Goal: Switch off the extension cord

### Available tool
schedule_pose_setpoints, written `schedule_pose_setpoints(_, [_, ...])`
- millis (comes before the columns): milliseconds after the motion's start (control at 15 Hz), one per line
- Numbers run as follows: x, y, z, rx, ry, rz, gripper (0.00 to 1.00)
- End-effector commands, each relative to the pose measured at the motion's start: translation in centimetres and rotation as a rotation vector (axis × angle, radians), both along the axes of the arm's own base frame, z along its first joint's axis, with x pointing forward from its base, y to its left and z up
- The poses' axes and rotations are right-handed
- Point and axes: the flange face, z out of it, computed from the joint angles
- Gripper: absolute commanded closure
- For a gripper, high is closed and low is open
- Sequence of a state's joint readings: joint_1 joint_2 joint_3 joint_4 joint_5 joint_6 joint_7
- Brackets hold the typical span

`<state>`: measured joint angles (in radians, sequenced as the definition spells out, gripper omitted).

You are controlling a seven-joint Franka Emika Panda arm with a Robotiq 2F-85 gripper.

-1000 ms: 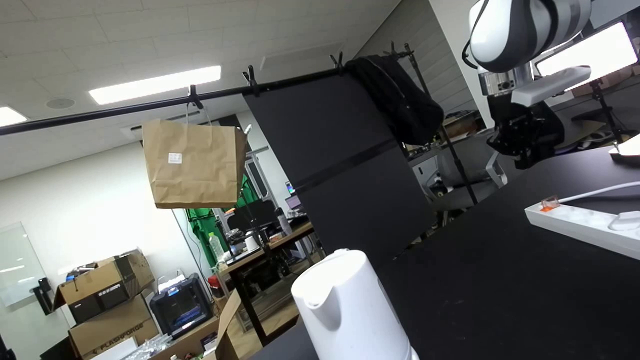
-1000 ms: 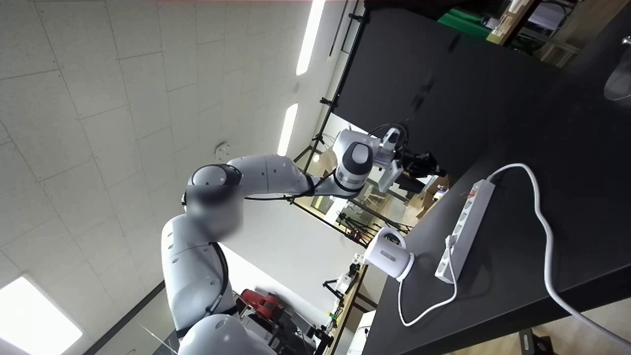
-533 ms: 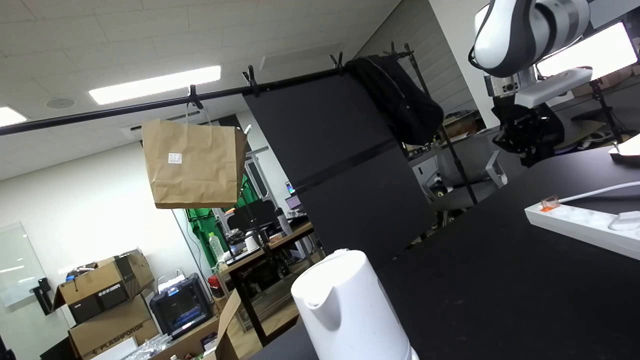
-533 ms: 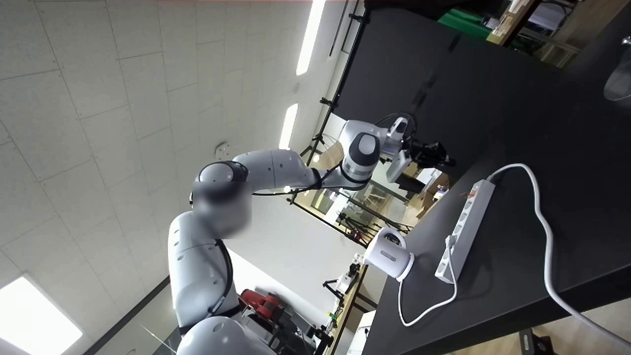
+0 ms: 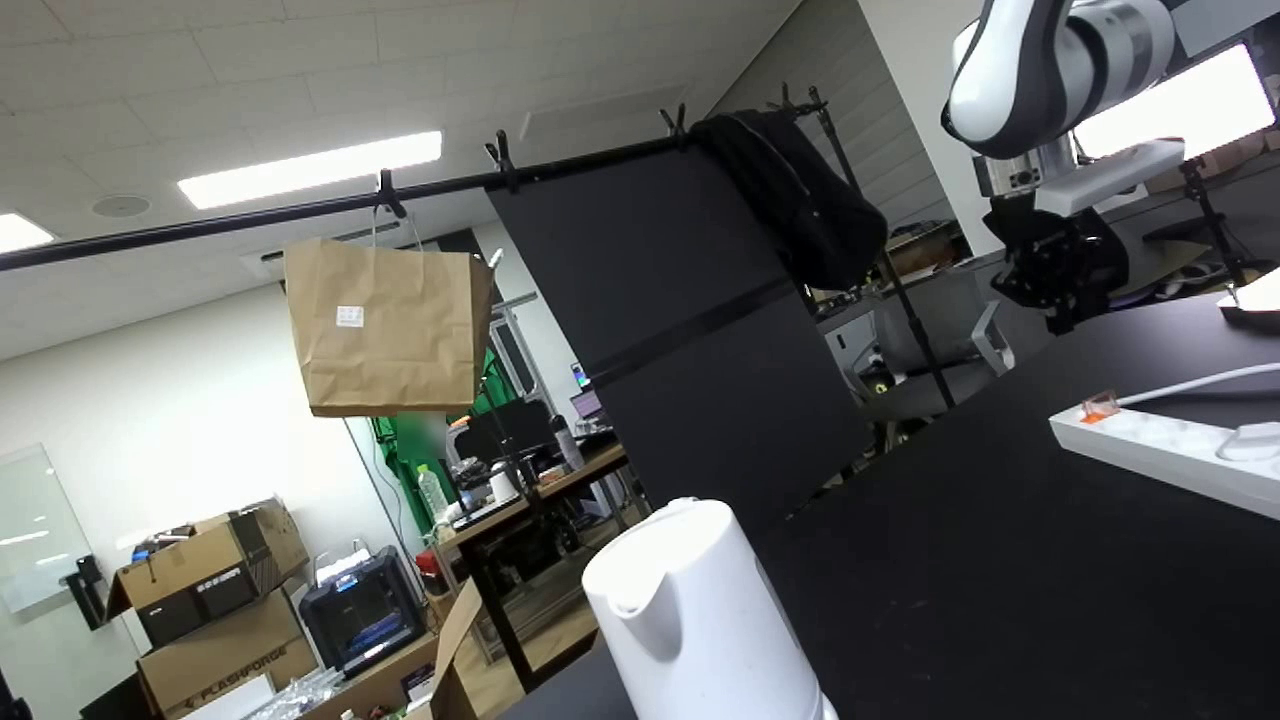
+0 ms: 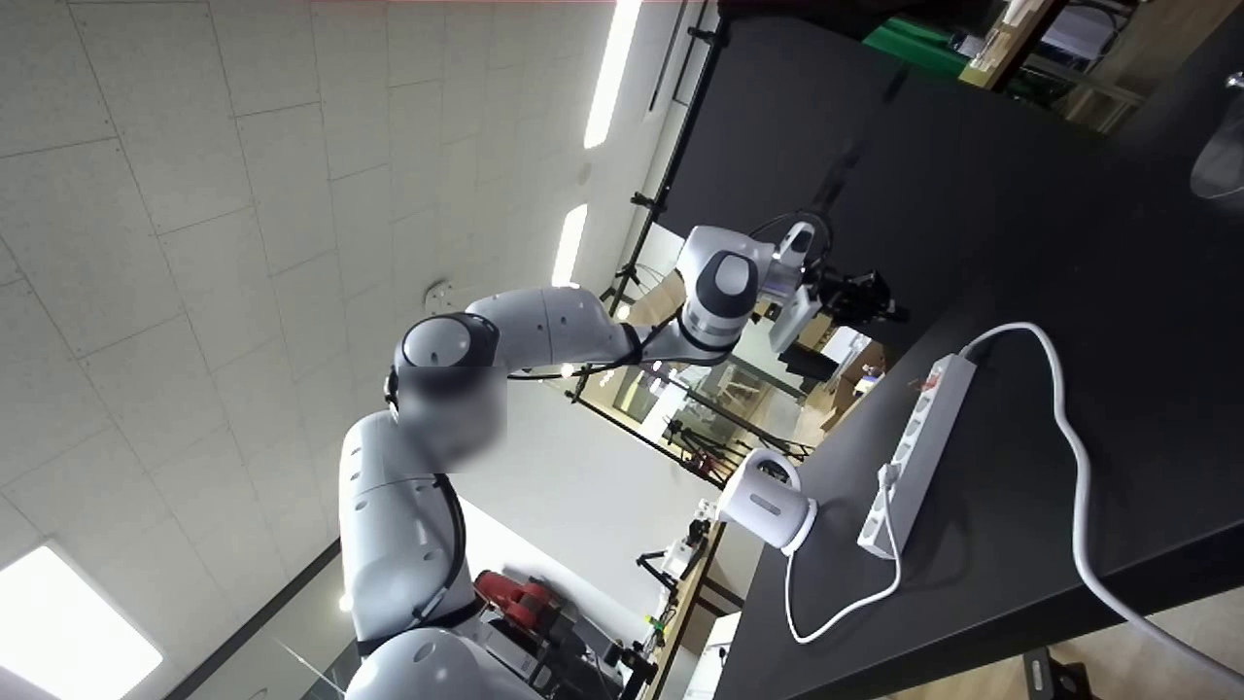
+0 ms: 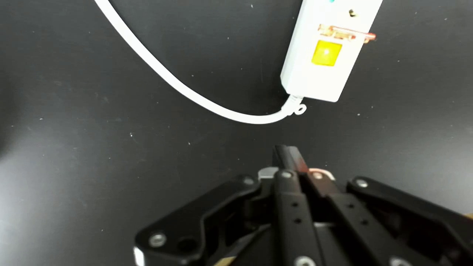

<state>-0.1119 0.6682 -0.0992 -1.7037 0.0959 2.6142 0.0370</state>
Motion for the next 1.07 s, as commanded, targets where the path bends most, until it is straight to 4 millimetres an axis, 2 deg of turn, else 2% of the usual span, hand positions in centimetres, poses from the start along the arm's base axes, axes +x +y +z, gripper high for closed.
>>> schedule_pose_setpoints(0, [0.1, 0.0, 0.0, 0.0, 0.0, 0.001, 0.99])
schedule_pose_setpoints(400, [0.1, 0.0, 0.0, 0.001, 0.001, 0.002, 0.99])
schedule_pose_setpoints(1000, [0.1, 0.8, -2.1, 0.003, 0.035, 0.008, 1.0])
